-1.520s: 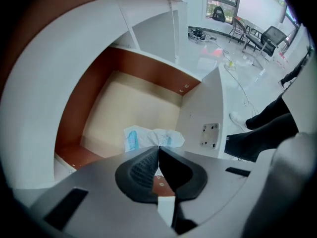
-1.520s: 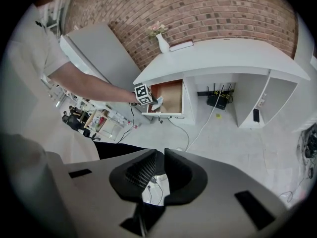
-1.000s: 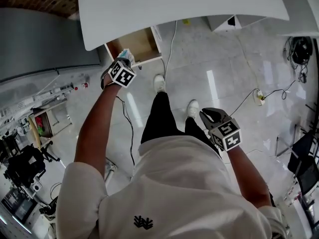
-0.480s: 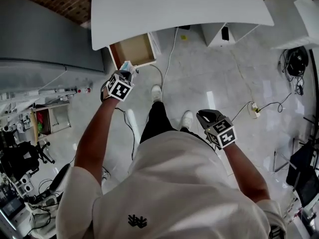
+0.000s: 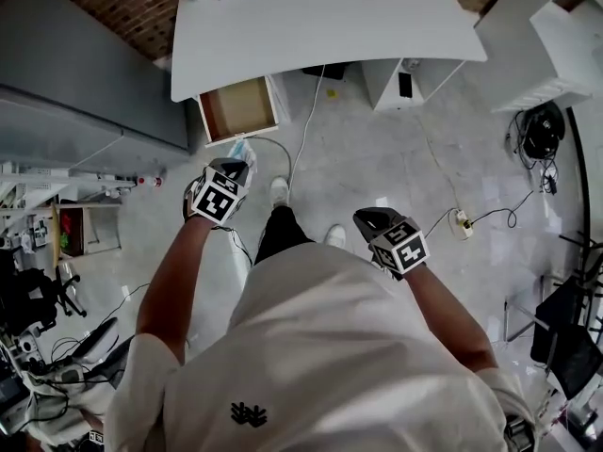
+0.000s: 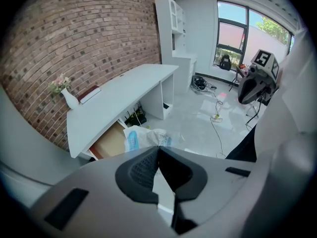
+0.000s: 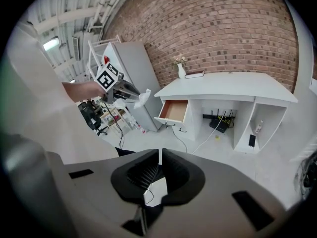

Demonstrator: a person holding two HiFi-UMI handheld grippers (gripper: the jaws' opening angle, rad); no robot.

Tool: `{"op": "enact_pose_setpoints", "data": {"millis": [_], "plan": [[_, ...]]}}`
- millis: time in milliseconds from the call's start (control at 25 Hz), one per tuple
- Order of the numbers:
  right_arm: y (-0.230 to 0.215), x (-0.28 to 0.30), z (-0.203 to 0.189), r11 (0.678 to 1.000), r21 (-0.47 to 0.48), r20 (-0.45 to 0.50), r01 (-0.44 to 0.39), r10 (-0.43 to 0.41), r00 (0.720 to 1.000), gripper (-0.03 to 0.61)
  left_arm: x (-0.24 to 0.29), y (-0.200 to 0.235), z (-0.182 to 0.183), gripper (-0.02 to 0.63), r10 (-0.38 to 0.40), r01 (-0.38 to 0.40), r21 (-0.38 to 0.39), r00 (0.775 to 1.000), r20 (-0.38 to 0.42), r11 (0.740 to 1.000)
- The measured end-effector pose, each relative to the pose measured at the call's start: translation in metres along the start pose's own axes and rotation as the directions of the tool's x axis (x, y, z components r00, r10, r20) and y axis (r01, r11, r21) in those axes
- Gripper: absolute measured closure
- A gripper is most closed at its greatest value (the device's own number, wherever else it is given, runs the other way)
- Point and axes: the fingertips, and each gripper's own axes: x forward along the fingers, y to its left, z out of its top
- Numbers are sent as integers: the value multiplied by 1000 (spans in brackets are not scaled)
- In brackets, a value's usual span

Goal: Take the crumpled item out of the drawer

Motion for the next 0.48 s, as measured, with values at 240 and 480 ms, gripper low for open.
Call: {"op": "enact_pose_setpoints", "data": {"millis": [240, 480], "plan": [[13, -8, 0, 1000, -27, 12, -16, 16, 1000, 537, -31, -41, 9, 589, -36, 36, 0, 998, 46, 999], [22, -15, 8, 999, -35, 37, -20, 21, 999, 543, -46, -69, 13, 589, -72, 72, 6, 994, 76, 997]]}}
